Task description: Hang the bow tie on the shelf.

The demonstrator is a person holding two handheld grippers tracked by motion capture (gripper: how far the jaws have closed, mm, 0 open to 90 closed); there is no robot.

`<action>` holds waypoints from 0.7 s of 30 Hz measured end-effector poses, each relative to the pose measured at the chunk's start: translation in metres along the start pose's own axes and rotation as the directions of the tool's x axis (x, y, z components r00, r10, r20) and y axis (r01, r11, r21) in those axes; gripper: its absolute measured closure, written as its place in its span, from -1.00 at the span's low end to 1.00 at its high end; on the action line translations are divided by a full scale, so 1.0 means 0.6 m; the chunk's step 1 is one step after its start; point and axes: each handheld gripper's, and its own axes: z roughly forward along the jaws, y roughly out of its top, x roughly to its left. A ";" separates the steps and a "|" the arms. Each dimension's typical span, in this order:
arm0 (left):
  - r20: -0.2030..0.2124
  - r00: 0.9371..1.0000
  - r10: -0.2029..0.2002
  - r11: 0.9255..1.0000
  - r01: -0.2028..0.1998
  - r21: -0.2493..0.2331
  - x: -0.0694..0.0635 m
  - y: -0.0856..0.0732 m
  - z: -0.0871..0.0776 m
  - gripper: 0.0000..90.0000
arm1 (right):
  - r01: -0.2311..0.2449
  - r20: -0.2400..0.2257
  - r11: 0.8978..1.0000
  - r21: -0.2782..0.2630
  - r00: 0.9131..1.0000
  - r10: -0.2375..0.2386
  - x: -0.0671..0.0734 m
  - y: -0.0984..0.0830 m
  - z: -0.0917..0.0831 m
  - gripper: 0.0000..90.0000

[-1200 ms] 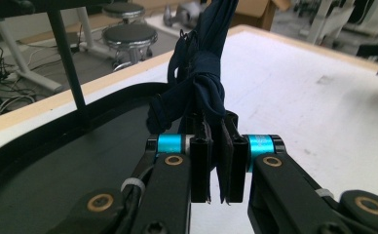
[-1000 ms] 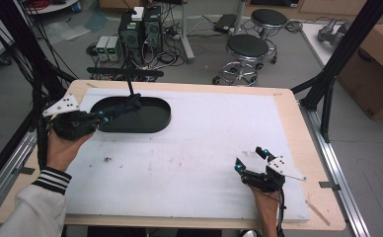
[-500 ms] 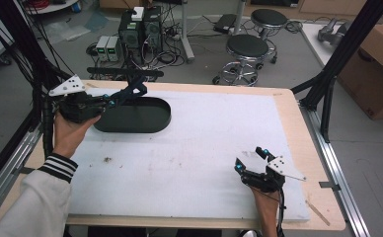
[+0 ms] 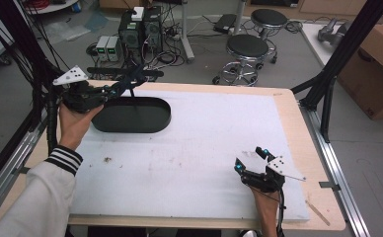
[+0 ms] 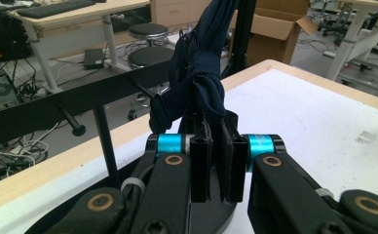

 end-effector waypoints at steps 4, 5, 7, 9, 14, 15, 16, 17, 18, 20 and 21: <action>-0.013 1.000 -0.021 1.000 0.020 -0.009 0.008 -0.002 0.007 0.88 | 0.002 0.000 1.000 -0.001 1.000 -0.002 0.000 0.000 0.000 -0.76; -0.029 0.999 -0.025 1.000 0.024 -0.011 0.011 -0.003 0.010 0.88 | 0.000 0.000 1.000 0.000 1.000 0.000 0.000 0.000 0.000 -0.76; -0.038 0.999 -0.039 0.999 0.038 -0.015 0.017 -0.004 0.016 0.88 | 0.001 0.000 1.000 -0.001 1.000 -0.001 0.000 0.000 0.000 -0.76; -0.058 0.997 -0.043 0.999 0.042 -0.017 0.021 -0.005 0.020 0.88 | -0.003 0.000 1.000 0.001 1.000 0.003 0.000 0.000 0.000 -0.76; -0.097 0.994 -0.045 0.999 0.045 -0.003 0.026 -0.010 0.027 0.88 | 0.000 0.000 1.000 -0.001 1.000 0.000 0.000 0.000 0.000 -0.76; -0.112 0.993 -0.041 0.999 0.041 0.002 0.026 -0.010 0.028 0.88 | 0.001 0.000 1.000 -0.001 1.000 -0.001 0.000 0.000 0.000 -0.76; -0.121 0.992 -0.046 0.999 0.047 0.002 0.025 -0.010 0.029 0.88 | 0.000 0.001 1.000 0.000 1.000 0.000 0.000 0.000 0.000 -0.76; -0.134 0.990 -0.041 0.999 0.042 0.006 0.025 -0.011 0.029 0.88 | 0.001 0.001 1.000 0.000 1.000 -0.001 0.000 0.000 0.000 -0.76; -0.134 0.990 -0.041 0.999 0.042 0.006 0.025 -0.011 0.029 0.88 | -0.004 0.001 1.000 0.002 1.000 0.004 0.001 0.000 0.000 -0.76; -0.170 0.984 -0.044 0.999 0.047 0.013 0.026 -0.013 0.030 0.88 | 0.000 0.000 1.000 0.000 1.000 0.000 0.001 0.000 0.000 -0.76; -0.178 0.982 -0.056 0.998 0.059 0.010 0.027 -0.014 0.031 0.88 | 0.001 -0.001 1.000 -0.001 1.000 -0.001 0.001 0.000 0.000 -0.76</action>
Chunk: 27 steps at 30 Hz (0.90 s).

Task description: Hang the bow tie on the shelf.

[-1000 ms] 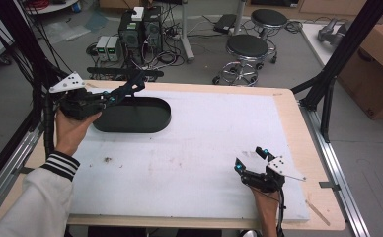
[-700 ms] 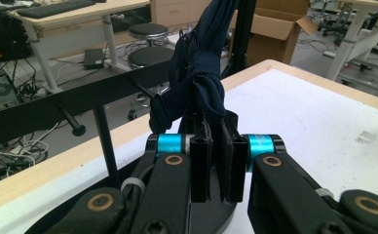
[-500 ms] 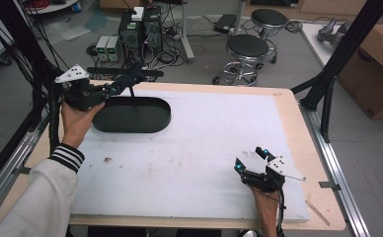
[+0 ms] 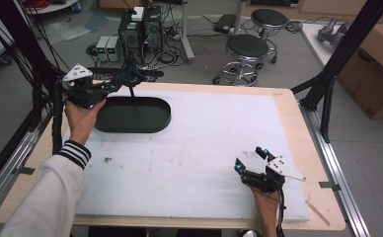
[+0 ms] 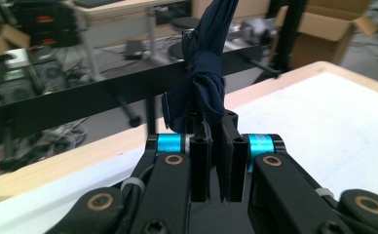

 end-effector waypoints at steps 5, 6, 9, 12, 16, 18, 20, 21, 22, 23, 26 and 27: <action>-0.019 1.000 -0.015 1.000 0.015 0.026 0.003 -0.014 0.007 0.88 | -0.001 0.000 1.000 0.001 1.000 0.001 0.000 0.000 0.000 -0.76; -0.024 1.000 -0.007 1.000 0.007 0.030 0.001 -0.019 0.008 0.88 | 0.000 0.001 1.000 0.000 1.000 0.000 0.000 0.000 0.000 -0.76; -0.028 0.999 -0.020 0.999 0.020 0.025 0.001 -0.025 0.009 0.87 | 0.000 0.000 1.000 0.000 1.000 0.000 0.000 0.000 0.000 -0.76; -0.029 0.999 -0.026 0.999 0.027 0.027 0.001 -0.029 0.010 0.87 | 0.000 0.001 1.000 0.002 1.000 0.000 0.001 0.000 0.000 -0.76; -0.036 0.999 -0.035 0.999 0.036 0.035 0.002 -0.036 0.009 0.86 | -0.001 0.001 1.000 0.002 1.000 0.001 0.001 0.000 0.000 -0.76; -0.032 0.999 -0.036 0.999 0.037 0.037 0.002 -0.038 0.009 0.86 | -0.001 0.001 1.000 0.003 1.000 0.001 0.001 0.000 0.000 -0.76; -0.033 0.999 -0.038 0.998 0.039 0.041 0.001 -0.042 0.010 0.84 | 0.000 0.000 1.000 0.002 1.000 0.000 0.001 0.000 0.000 -0.76; -0.034 0.999 -0.032 0.998 0.034 0.048 0.002 -0.043 0.010 0.83 | 0.000 0.001 1.000 0.002 1.000 0.000 0.000 0.000 0.000 -0.76; -0.030 0.999 -0.034 0.998 0.036 0.048 0.002 -0.044 0.010 0.82 | 0.000 0.000 1.000 0.002 1.000 0.000 0.000 0.000 0.000 -0.76; -0.029 0.999 -0.025 0.999 0.026 0.048 0.002 -0.045 0.010 0.82 | -0.001 0.001 1.000 0.004 1.000 0.001 0.001 0.000 0.000 -0.76; -0.027 0.999 -0.029 0.998 0.030 0.053 0.004 -0.046 0.010 0.82 | 0.002 0.000 1.000 0.003 1.000 -0.002 0.001 0.000 0.000 -0.76; -0.029 0.999 -0.030 0.998 0.032 0.053 0.004 -0.048 0.010 0.82 | 0.001 -0.001 1.000 0.004 1.000 -0.001 0.001 0.000 -0.001 -0.76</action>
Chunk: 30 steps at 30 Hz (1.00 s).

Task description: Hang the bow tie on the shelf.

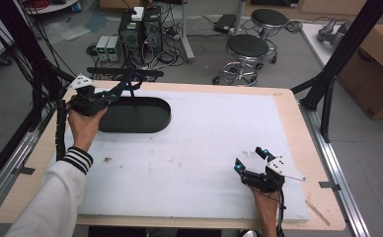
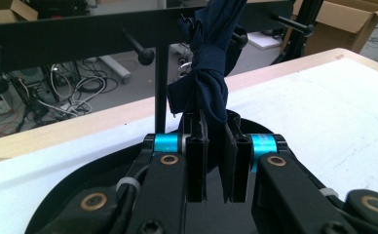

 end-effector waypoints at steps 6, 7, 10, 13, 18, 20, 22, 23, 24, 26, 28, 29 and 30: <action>0.002 1.000 -0.009 1.000 0.009 0.022 0.007 -0.016 0.001 0.82 | -0.002 0.001 1.000 -0.001 1.000 0.002 0.000 0.000 0.000 -0.76; 0.002 1.000 -0.009 1.000 0.009 0.022 0.007 -0.016 0.001 0.81 | 0.000 0.001 1.000 -0.003 1.000 0.000 -0.001 0.000 0.000 -0.76; -0.008 1.000 -0.014 1.000 0.015 0.027 0.009 -0.020 0.002 0.76 | 0.001 0.002 1.000 -0.006 1.000 -0.001 -0.001 0.000 0.000 -0.76; -0.013 1.000 -0.014 0.999 0.015 0.029 0.009 -0.020 0.003 0.52 | 0.000 0.000 1.000 -0.003 1.000 0.000 -0.001 0.000 0.000 -0.76; -0.005 1.000 0.000 1.000 0.000 0.019 0.007 -0.020 0.000 0.29 | 0.001 0.001 1.000 -0.006 1.000 -0.001 -0.002 0.000 0.000 -0.76; -0.016 1.000 0.007 1.000 -0.006 0.018 0.005 -0.020 -0.003 0.17 | -0.001 -0.002 1.000 -0.003 1.000 0.001 -0.001 0.000 0.000 -0.76; -0.026 0.999 0.020 0.999 -0.019 0.025 0.002 -0.020 -0.008 -0.11 | -0.002 -0.001 1.000 -0.003 1.000 0.002 -0.001 0.000 0.000 -0.76; -0.017 1.000 0.026 0.999 -0.025 0.036 0.001 -0.020 -0.011 -0.23 | -0.006 -0.002 1.000 -0.005 1.000 0.006 -0.002 0.000 0.000 -0.77; -0.011 0.999 0.034 0.999 -0.033 0.037 0.001 -0.020 -0.013 -0.23 | -0.006 -0.002 1.000 -0.005 1.000 0.006 -0.002 0.000 0.000 -0.77; 0.012 0.999 0.051 0.998 -0.051 0.032 -0.001 -0.018 -0.022 -0.37 | -0.008 -0.002 1.000 -0.006 1.000 0.008 -0.002 0.000 -0.001 -0.76; 0.050 0.998 0.048 0.999 -0.049 0.005 -0.001 -0.017 -0.032 -0.44 | -0.002 -0.003 1.000 -0.005 1.000 0.002 -0.001 0.000 0.000 -0.76; 0.070 0.997 0.045 0.999 -0.044 -0.020 -0.001 -0.018 -0.039 -0.49 | 0.011 -0.003 1.000 -0.003 1.000 -0.011 0.000 0.000 0.000 -0.76; 0.080 0.996 0.049 0.998 -0.047 -0.033 -0.002 -0.020 -0.042 -0.49 | 0.011 -0.003 1.000 -0.003 1.000 -0.011 0.000 0.000 0.000 -0.76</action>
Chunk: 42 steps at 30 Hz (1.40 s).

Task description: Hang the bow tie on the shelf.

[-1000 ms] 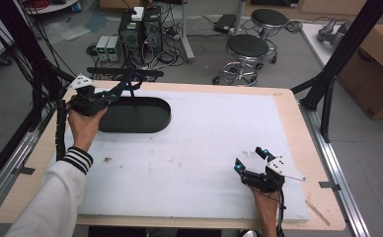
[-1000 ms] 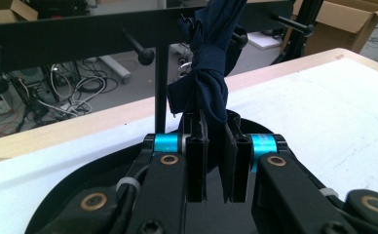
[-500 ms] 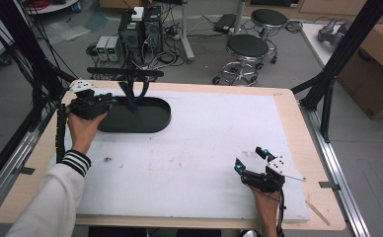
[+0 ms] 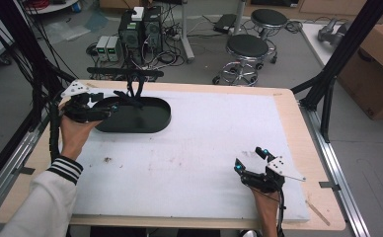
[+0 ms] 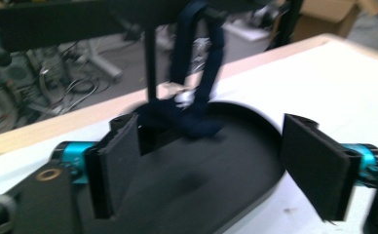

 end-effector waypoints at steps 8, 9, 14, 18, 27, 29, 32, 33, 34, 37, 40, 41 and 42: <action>0.033 0.999 0.017 0.998 -0.014 -0.063 -0.019 -0.039 -0.039 -0.59 | 0.005 0.003 1.000 -0.001 1.000 -0.005 0.001 0.000 0.000 -0.76; 0.036 0.999 0.016 0.997 -0.013 -0.079 -0.024 -0.048 -0.048 -0.59 | 0.007 0.004 1.000 -0.001 1.000 -0.007 0.000 0.000 0.000 -0.76; 0.040 0.999 0.016 0.991 -0.011 -0.132 -0.043 -0.093 -0.087 -0.60 | -0.004 0.007 1.000 -0.002 1.000 0.004 0.000 0.000 -0.001 -0.77; 0.045 0.999 0.022 0.987 -0.014 -0.160 -0.056 -0.138 -0.118 -0.60 | -0.003 0.014 1.000 -0.001 1.000 0.003 0.002 0.000 -0.001 -0.77; -0.014 0.999 0.045 0.972 -0.047 -0.232 -0.078 -0.222 -0.149 -0.61 | 0.021 0.026 1.000 -0.010 0.999 -0.020 0.004 -0.001 -0.001 -0.77; -0.011 0.999 0.045 0.971 -0.046 -0.236 -0.080 -0.229 -0.149 -0.60 | 0.025 0.043 1.000 -0.018 0.999 -0.025 0.007 -0.001 -0.003 -0.77; 0.000 0.999 0.040 0.972 -0.039 -0.232 -0.078 -0.239 -0.144 -0.60 | 0.030 0.058 0.999 -0.029 0.998 -0.028 0.009 -0.002 -0.004 -0.77; 0.003 1.000 0.030 0.972 -0.029 -0.233 -0.076 -0.243 -0.141 -0.60 | 0.033 0.060 0.999 -0.030 0.998 -0.031 0.009 -0.002 -0.004 -0.77; 0.005 1.000 0.022 0.973 -0.021 -0.231 -0.076 -0.246 -0.139 -0.60 | 0.035 0.060 0.999 -0.031 0.998 -0.033 0.009 -0.002 -0.005 -0.77; 0.017 1.000 0.019 0.973 -0.015 -0.232 -0.075 -0.249 -0.137 -0.60 | 0.041 0.068 0.999 -0.034 0.997 -0.039 0.011 -0.003 -0.005 -0.77; 0.024 1.000 0.014 0.972 -0.008 -0.234 -0.072 -0.251 -0.138 -0.60 | 0.036 0.069 0.999 -0.035 0.997 -0.033 0.010 -0.003 -0.005 -0.77; 0.024 1.000 0.009 0.971 -0.003 -0.237 -0.072 -0.251 -0.138 -0.60 | 0.034 0.068 0.999 -0.036 0.997 -0.032 0.010 -0.003 -0.005 -0.77; 0.028 1.000 0.007 0.971 0.000 -0.238 -0.071 -0.251 -0.138 -0.60 | 0.034 0.066 0.999 -0.035 0.997 -0.032 0.010 -0.003 -0.005 -0.77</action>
